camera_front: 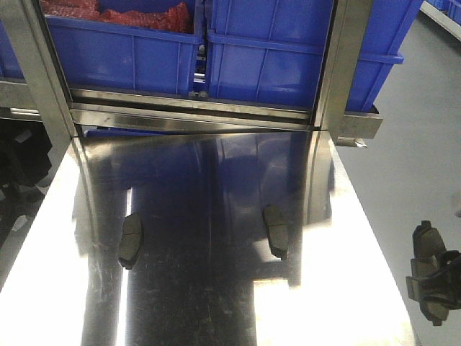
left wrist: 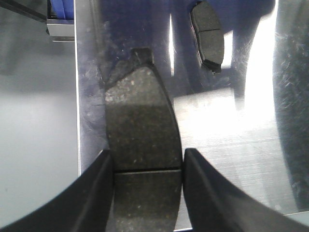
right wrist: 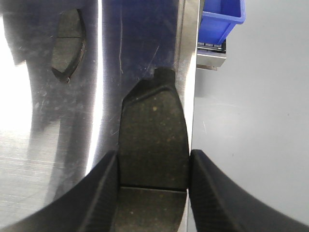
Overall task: Move and align brake pads A on conveyor
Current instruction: 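Close the right gripper on the brake pad and lift it, then drive away from the table holding a pad in each gripper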
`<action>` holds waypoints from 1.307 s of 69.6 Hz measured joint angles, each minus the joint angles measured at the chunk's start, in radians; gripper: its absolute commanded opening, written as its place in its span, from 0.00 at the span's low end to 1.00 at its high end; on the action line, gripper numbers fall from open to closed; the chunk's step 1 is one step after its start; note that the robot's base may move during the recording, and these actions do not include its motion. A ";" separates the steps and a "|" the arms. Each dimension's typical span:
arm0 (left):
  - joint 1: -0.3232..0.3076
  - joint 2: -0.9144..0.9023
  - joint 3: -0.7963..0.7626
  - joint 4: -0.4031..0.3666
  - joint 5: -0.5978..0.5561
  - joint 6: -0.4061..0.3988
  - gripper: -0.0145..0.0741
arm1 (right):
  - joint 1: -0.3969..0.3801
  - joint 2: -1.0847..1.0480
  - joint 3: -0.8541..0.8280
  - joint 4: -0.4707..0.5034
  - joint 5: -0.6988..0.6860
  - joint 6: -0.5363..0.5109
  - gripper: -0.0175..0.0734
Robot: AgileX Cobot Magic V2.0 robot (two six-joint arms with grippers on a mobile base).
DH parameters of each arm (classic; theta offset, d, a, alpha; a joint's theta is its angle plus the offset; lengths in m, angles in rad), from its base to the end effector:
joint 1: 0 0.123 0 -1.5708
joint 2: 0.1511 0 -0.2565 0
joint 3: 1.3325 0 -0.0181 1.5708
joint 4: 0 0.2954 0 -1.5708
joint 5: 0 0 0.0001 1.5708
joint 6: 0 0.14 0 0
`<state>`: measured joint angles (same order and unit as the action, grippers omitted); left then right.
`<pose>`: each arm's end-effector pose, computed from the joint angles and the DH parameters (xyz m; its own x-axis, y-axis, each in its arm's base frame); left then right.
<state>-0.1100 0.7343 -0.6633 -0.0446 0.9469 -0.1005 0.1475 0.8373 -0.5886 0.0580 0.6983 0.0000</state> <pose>0.2144 -0.0288 0.2322 -0.8071 -0.0378 -0.5892 0.0296 0.9941 -0.1042 0.2413 0.0411 0.2016 -0.7558 -0.0674 -0.6513 -0.1375 0.9888 0.0572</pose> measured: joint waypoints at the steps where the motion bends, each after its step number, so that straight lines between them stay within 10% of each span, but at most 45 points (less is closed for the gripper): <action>1: 0.000 0.000 0.000 0.000 0.000 0.000 0.15 | 0.000 -0.002 0.001 0.000 0.001 0.000 0.22; 91: 0.000 0.000 0.000 0.000 0.000 0.000 0.15 | 0.000 -0.106 0.004 -0.001 0.025 0.000 0.22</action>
<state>-0.1100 0.7343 -0.6633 -0.0446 0.9469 -0.1005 0.1475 0.7310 -0.5842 0.0574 0.7236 0.0000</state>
